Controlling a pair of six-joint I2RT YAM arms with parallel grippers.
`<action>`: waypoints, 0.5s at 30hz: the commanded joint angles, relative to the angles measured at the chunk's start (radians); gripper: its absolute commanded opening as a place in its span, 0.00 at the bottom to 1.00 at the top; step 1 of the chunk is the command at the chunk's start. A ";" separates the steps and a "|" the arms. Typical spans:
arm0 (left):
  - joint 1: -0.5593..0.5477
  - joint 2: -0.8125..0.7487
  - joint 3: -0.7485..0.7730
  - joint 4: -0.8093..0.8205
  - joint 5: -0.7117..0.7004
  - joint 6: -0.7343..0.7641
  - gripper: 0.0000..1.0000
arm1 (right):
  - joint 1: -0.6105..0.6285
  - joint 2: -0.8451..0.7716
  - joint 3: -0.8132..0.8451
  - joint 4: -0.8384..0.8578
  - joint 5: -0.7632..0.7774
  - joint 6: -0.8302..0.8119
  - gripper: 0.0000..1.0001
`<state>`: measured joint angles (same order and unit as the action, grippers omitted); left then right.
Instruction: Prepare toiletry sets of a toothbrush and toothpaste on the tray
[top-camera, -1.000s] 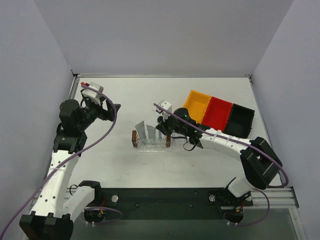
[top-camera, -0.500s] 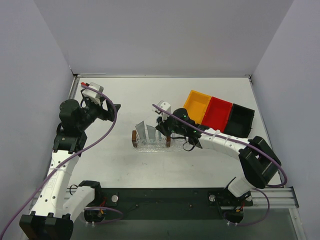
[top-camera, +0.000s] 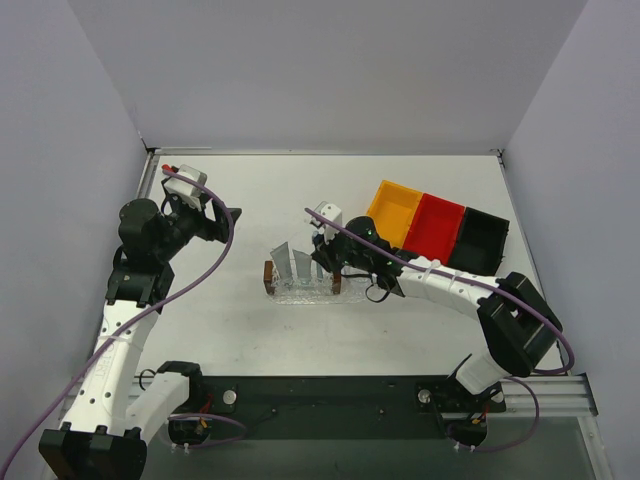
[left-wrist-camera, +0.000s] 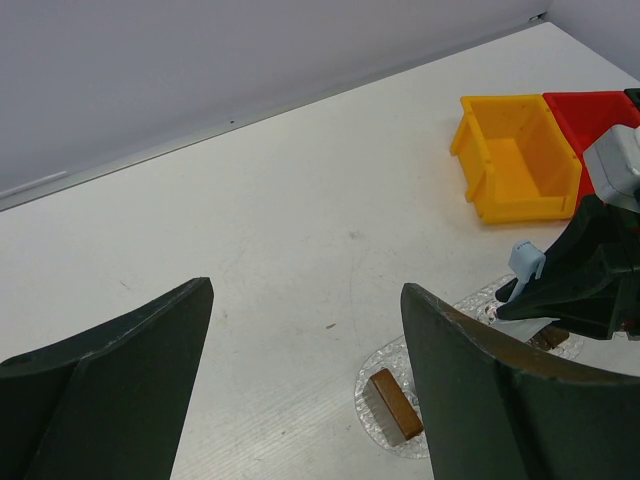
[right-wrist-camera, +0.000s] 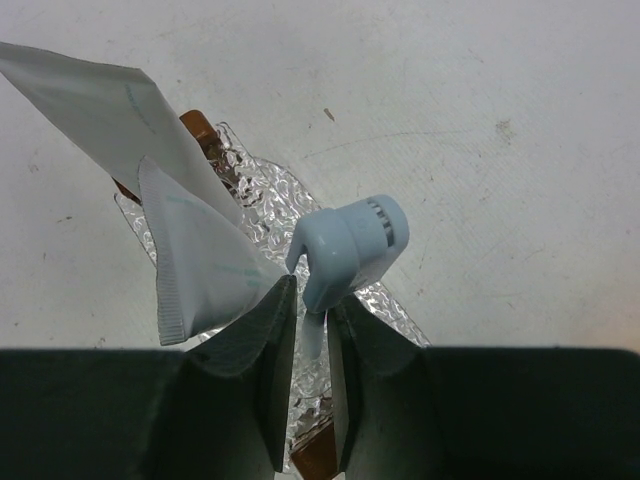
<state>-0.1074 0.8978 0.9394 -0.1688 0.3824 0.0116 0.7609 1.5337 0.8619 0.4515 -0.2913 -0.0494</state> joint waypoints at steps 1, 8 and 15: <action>0.008 -0.010 0.001 0.051 0.021 -0.001 0.86 | 0.006 0.000 0.012 0.019 0.007 0.005 0.16; 0.008 -0.008 0.001 0.052 0.023 -0.001 0.86 | 0.008 -0.004 0.014 0.013 0.017 0.003 0.20; 0.008 -0.003 0.004 0.055 0.026 -0.002 0.86 | 0.006 -0.017 0.014 0.004 0.030 -0.003 0.26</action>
<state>-0.1074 0.8978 0.9394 -0.1684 0.3832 0.0116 0.7609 1.5337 0.8619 0.4374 -0.2737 -0.0498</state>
